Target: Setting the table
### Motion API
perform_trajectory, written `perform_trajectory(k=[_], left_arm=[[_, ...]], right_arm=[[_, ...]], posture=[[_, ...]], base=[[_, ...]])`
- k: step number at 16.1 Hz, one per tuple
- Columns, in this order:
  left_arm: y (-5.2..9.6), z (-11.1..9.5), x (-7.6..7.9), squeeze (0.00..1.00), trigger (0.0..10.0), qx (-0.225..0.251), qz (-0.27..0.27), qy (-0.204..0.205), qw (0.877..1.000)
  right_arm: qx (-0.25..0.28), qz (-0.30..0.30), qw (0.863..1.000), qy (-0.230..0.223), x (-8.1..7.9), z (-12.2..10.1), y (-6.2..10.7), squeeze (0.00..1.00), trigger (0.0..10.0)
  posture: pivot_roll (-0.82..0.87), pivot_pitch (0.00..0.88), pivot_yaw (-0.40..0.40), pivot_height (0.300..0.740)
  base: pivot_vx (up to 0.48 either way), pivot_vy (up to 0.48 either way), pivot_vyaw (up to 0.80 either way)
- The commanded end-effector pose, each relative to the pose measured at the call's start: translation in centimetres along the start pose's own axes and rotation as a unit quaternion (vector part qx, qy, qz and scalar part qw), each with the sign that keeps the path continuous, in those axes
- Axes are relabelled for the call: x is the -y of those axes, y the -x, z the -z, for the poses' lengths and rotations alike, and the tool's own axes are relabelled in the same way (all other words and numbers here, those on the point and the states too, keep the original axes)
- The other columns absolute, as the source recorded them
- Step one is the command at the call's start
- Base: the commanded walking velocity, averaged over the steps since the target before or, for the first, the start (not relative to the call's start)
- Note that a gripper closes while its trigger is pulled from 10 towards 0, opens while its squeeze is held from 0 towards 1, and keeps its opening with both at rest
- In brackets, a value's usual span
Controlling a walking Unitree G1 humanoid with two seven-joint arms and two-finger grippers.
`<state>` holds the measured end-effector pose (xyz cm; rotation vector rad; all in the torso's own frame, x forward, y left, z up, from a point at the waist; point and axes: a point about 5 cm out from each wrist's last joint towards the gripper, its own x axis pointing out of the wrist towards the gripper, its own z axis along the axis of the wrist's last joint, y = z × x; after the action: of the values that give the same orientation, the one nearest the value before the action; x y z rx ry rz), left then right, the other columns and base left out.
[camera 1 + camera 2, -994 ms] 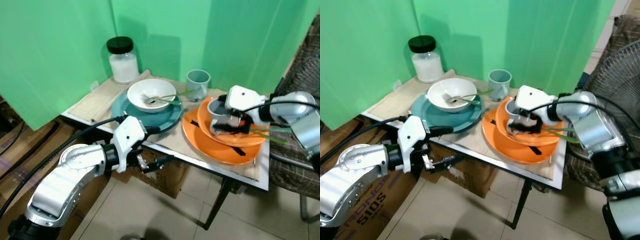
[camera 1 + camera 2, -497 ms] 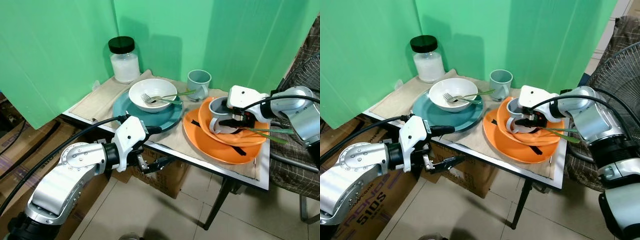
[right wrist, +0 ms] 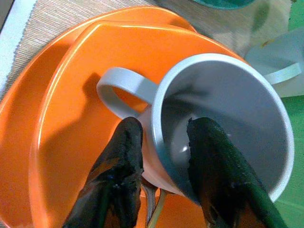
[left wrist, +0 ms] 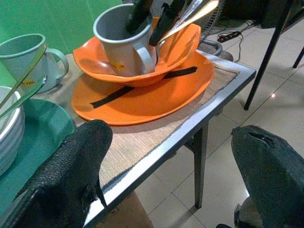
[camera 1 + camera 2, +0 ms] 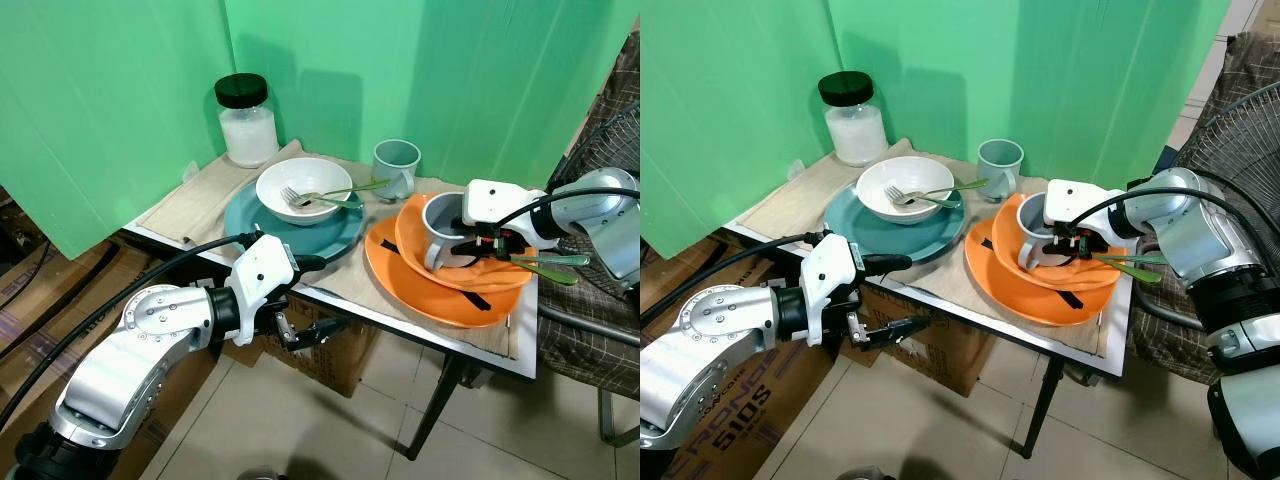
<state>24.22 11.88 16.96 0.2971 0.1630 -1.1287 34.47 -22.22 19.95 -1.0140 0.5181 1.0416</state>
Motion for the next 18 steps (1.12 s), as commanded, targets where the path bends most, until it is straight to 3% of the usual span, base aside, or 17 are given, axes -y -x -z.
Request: perform_trajectory(k=[1,12,14,16,18], left_arm=[[0.1,0.0,-0.2,0.0,10.0,-0.007,-0.001,-0.009,1.0],[0.3,0.2,-0.3,0.0,10.0,-0.013,-0.006,-0.016,1.0],[0.3,-0.1,-0.5,0.0,10.0,-0.011,-0.015,-0.023,1.0],[0.6,-0.5,-0.7,0.0,10.0,0.0,-0.032,-0.03,0.999],[0.8,-0.8,-0.8,0.0,10.0,0.009,-0.049,-0.033,0.998]], right_arm=[[-0.006,-0.006,1.0,0.01,0.2,-0.2,0.2,0.0,0.0],[-0.014,-0.006,1.0,0.022,0.5,-0.3,0.2,0.0,0.0],[0.021,0.019,0.999,0.016,1.1,-1.1,1.2,0.0,0.0],[0.112,0.065,0.991,-0.026,1.7,-2.3,3.9,0.0,0.0],[0.163,0.092,0.981,-0.044,1.3,-2.5,5.8,0.0,0.0]], posture=[[0.08,0.0,0.037,0.74],[0.09,0.0,0.028,0.74],[0.1,0.0,0.022,0.74],[0.11,0.0,0.012,0.74],[0.11,0.0,0.012,0.74]], base=[[0.0,0.0,0.0],[0.0,0.0,0.0],[0.0,0.0,0.0],[0.0,0.0,0.0],[0.0,0.0,0.0]])
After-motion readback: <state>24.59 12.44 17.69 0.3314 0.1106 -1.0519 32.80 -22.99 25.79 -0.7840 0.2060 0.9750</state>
